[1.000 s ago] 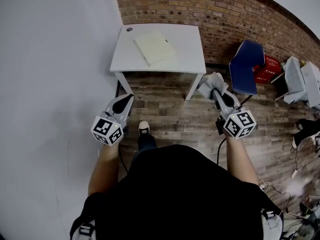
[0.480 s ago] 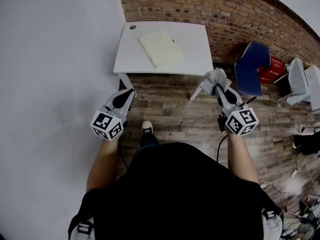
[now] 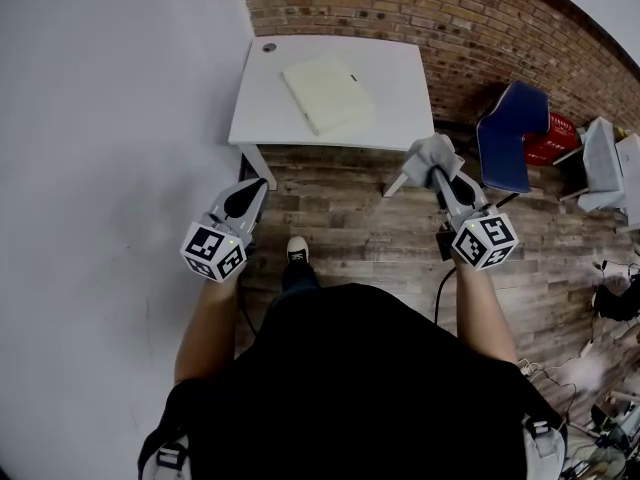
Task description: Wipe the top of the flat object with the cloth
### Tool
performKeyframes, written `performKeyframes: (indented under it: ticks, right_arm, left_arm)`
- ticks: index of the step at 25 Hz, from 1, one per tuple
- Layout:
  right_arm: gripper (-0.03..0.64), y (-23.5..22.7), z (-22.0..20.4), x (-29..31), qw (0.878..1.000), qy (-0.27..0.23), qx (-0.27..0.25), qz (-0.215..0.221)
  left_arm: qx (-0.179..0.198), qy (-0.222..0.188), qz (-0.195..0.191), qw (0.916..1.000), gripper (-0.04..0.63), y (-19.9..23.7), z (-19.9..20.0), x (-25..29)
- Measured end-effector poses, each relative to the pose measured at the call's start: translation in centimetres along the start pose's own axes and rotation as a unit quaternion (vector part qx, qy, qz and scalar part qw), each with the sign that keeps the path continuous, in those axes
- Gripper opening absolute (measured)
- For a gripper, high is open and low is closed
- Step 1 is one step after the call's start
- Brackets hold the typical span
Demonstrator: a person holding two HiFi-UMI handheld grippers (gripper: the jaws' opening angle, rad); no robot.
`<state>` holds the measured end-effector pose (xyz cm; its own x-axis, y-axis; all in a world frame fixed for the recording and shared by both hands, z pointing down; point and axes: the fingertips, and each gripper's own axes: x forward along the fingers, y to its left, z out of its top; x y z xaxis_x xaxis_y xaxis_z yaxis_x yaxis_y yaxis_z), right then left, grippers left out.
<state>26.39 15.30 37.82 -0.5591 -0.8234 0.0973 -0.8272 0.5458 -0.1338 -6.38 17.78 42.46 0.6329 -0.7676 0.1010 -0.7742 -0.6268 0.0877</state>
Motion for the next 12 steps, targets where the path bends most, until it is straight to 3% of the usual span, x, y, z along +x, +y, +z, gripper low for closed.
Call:
performKeyframes:
  ticks: [12]
  right_arm:
    - [0.015,-1.2,0.9,4.8,1.000,0.003,0.001,-0.004]
  left_arm:
    - [-0.013,0.009,-0.003,0.9999,0.002,4.3,-0.4,2.8]
